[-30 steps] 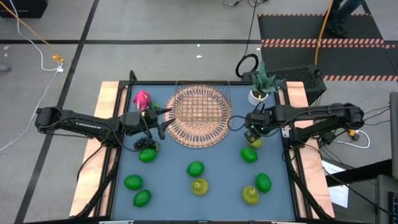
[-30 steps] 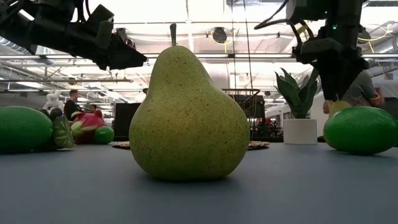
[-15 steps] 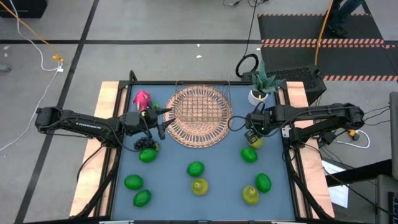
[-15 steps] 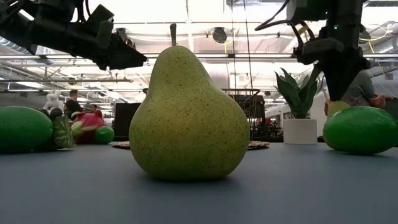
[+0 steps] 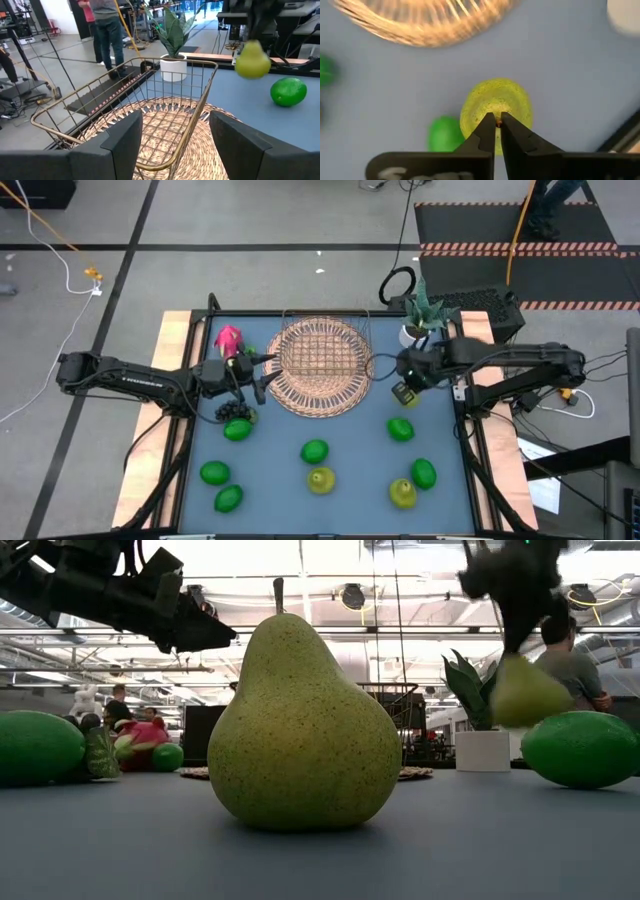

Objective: Build produce basket
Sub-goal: Put the green pear into the wire basket

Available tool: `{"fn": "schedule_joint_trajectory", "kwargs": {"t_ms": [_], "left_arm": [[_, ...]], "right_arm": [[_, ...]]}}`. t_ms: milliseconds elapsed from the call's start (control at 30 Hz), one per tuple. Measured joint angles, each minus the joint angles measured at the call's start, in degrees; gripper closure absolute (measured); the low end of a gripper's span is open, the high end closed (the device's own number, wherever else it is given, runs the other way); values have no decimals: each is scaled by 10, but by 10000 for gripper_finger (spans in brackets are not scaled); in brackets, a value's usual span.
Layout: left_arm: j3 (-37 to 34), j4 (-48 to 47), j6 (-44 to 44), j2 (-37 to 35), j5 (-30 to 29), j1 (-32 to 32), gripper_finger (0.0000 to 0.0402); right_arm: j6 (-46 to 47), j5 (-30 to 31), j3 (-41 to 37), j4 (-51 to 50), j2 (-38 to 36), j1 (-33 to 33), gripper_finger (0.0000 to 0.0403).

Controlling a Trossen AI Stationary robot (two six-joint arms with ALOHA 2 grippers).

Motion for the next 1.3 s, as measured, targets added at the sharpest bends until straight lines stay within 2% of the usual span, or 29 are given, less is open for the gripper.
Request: {"fn": "schedule_joint_trajectory", "kwargs": {"t_ms": [200,367,533,633,733,1033,1167,1300], "left_arm": [[0,-7,3,0,0,0,170],[0,2,7,0,0,0,170],[0,21,15,0,1,0,170],[0,33,36,0,1,0,170],[0,37,59,0,2,0,170],[0,37,83,0,2,0,170],[0,26,81,0,2,0,170],[0,12,72,0,2,0,170]], "right_arm": [[-71,48,171,9,0,-27,400],[-163,61,276,33,24,-101,400],[-257,0,370,36,112,-178,400],[-310,-44,425,44,190,-203,400],[-361,-59,474,34,266,-217,400],[-454,-57,489,50,418,-221,400],[-464,-56,480,75,457,-218,400],[-466,-43,452,95,467,-216,399]]}}
